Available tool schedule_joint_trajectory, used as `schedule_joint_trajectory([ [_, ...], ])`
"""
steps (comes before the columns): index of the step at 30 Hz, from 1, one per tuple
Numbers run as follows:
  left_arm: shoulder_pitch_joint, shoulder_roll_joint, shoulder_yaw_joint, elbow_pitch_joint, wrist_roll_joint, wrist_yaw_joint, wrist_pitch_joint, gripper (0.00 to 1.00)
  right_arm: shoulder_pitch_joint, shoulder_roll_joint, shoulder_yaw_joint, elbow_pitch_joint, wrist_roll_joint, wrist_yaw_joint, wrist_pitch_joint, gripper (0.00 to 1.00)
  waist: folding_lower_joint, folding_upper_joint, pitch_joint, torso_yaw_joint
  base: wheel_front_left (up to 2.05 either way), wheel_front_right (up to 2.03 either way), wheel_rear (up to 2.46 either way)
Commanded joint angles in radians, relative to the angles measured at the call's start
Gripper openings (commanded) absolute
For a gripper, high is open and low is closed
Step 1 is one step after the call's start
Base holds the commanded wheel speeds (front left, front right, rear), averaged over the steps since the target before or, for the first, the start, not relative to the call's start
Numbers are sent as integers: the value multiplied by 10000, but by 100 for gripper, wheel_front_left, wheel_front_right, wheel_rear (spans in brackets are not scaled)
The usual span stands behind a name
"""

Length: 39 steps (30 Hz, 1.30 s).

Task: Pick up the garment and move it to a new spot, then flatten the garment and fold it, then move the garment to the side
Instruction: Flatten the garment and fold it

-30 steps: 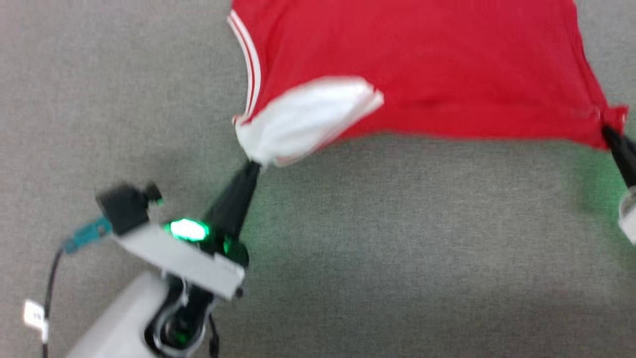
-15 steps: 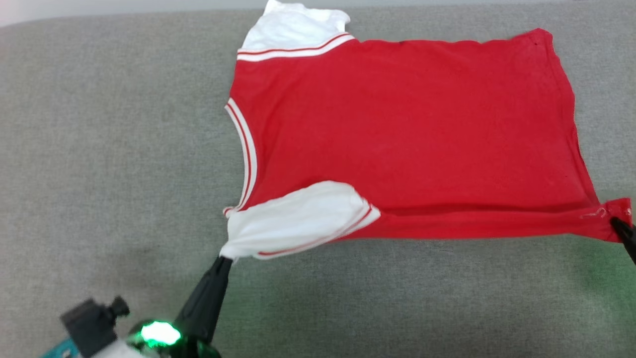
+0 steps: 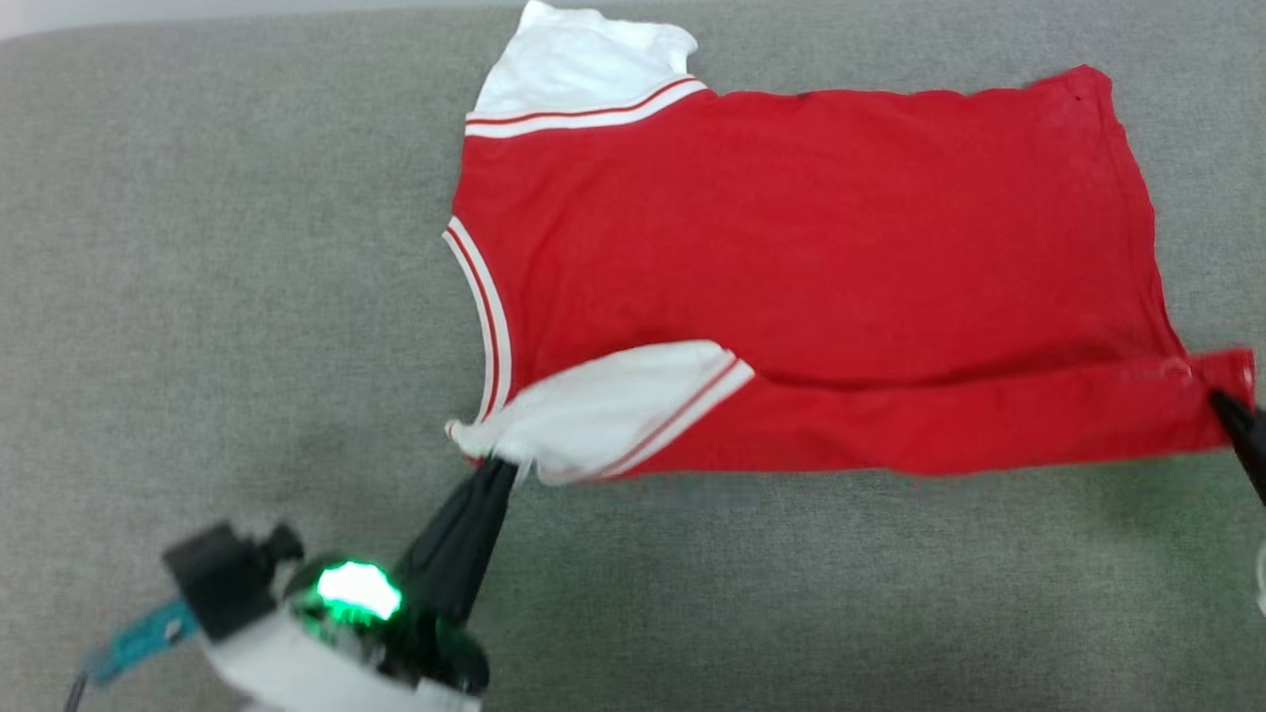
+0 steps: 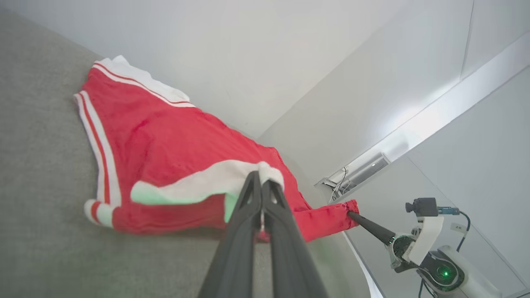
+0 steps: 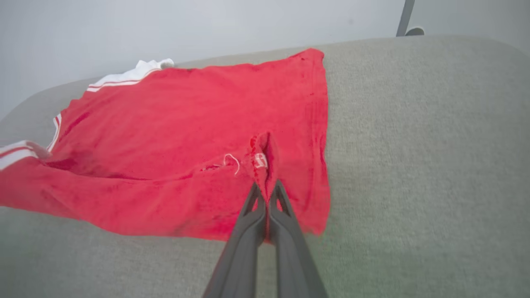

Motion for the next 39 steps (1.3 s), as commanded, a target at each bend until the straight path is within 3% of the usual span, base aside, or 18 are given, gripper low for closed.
schedule_joint_trajectory([
  [1,-327,-17,-32,124,-39,13,58,0,-304,136,18,21,-74,-11,71,0,0,0,6,13,0,0,0],
  [6,-2133,-18,-371,972,-329,13,418,0,-1707,469,401,698,-189,-11,573,0,0,0,123,-43,0,0,0],
  [14,-4223,-29,-543,2977,-769,13,411,0,-3184,447,579,2603,-200,-9,501,0,0,0,514,17,0,0,0],
  [25,-5524,-509,-1254,5746,-789,13,57,0,-4388,540,1709,4720,-218,-9,-401,0,0,0,1312,54,0,0,0],
  [33,-6033,-378,-2036,7686,-384,33,162,0,-4876,402,2550,5648,-127,-13,-1064,0,0,0,1258,54,0,0,0],
  [34,-6075,-363,-2125,7838,-346,36,141,16,-4945,386,2653,5714,-111,-13,-1138,0,0,0,1189,56,0,0,0],
  [35,-6096,-336,-2247,7918,-326,36,143,49,-4972,352,2761,5768,-156,-11,-1214,13,0,0,1105,64,0,0,0],
  [36,-6138,-321,-2314,7967,-369,36,121,100,-4986,330,2850,5825,-141,-11,-1323,43,0,0,1006,72,0,0,0],
  [38,-6259,-180,-2449,7948,-395,35,165,100,-5028,291,2931,5867,-85,-11,-1540,100,0,0,777,104,0,0,0],
  [39,-6335,-118,-2511,7906,-391,33,224,100,-5037,254,2953,5852,-54,-9,-1639,100,0,0,656,120,0,0,0],
])
